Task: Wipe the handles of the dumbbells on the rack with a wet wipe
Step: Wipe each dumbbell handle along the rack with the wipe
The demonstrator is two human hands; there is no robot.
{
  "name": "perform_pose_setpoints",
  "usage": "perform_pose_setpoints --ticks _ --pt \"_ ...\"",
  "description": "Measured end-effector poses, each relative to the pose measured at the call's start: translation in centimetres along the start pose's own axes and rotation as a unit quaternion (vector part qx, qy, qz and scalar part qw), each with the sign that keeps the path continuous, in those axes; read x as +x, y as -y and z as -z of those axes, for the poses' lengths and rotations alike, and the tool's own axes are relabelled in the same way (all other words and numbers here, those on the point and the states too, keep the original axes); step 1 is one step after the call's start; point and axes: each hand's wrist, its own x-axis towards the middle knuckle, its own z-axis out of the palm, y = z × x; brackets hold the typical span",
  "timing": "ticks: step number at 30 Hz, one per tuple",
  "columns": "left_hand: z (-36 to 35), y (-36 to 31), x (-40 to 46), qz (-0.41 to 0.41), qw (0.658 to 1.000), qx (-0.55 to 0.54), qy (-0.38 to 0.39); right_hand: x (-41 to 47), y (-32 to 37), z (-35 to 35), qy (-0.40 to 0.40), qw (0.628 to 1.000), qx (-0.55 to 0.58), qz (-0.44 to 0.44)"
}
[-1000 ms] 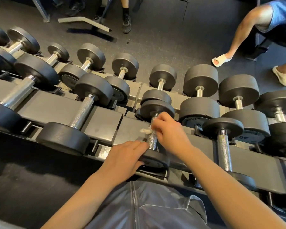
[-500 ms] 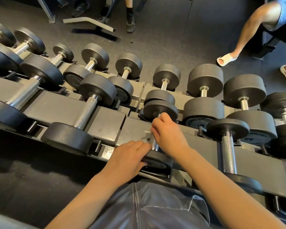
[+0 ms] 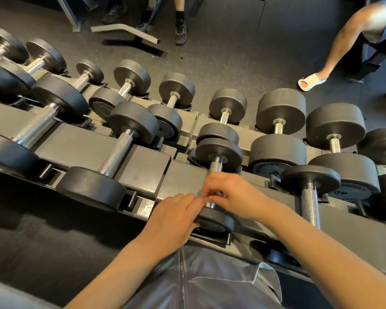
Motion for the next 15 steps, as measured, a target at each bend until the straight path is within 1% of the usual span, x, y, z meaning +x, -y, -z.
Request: perform_pose_setpoints --ticks 2,4,5,7,8,9,11,12,14,15 --pt "0.1 0.1 -0.1 0.004 1.0 0.0 -0.005 0.9 -0.8 0.8 0.003 1.0 -0.01 0.009" --pt "0.1 0.2 -0.1 0.01 1.0 -0.005 -0.007 2.4 -1.9 1.4 -0.044 0.997 -0.07 0.0" --pt "0.1 0.2 -0.1 0.011 1.0 -0.009 -0.006 3.0 -2.5 1.5 -0.075 0.99 -0.116 -0.007" --pt "0.1 0.0 0.0 0.016 1.0 -0.014 -0.005 3.7 -3.2 1.3 -0.107 0.974 -0.197 -0.024" --pt "0.1 -0.1 0.1 0.018 1.0 -0.014 -0.004 3.6 -3.3 1.0 -0.125 0.971 -0.203 -0.033" --pt "0.1 -0.1 0.1 0.02 1.0 -0.013 -0.003 3.3 -3.2 0.8 -0.143 0.973 -0.176 -0.045" --pt "0.0 -0.1 0.0 0.027 1.0 -0.011 -0.003 2.2 -2.5 0.7 -0.178 0.979 -0.073 -0.071" --pt "-0.1 -0.1 0.0 0.029 1.0 -0.011 -0.001 1.5 -1.9 0.7 -0.16 0.984 -0.028 -0.079" --pt "-0.1 0.0 0.1 0.027 1.0 -0.009 0.003 -0.1 -0.9 0.4 -0.066 0.994 0.048 -0.07" --pt "0.0 0.1 0.1 0.026 1.0 -0.009 0.006 -0.8 -0.5 0.0 -0.024 0.994 0.088 -0.062"
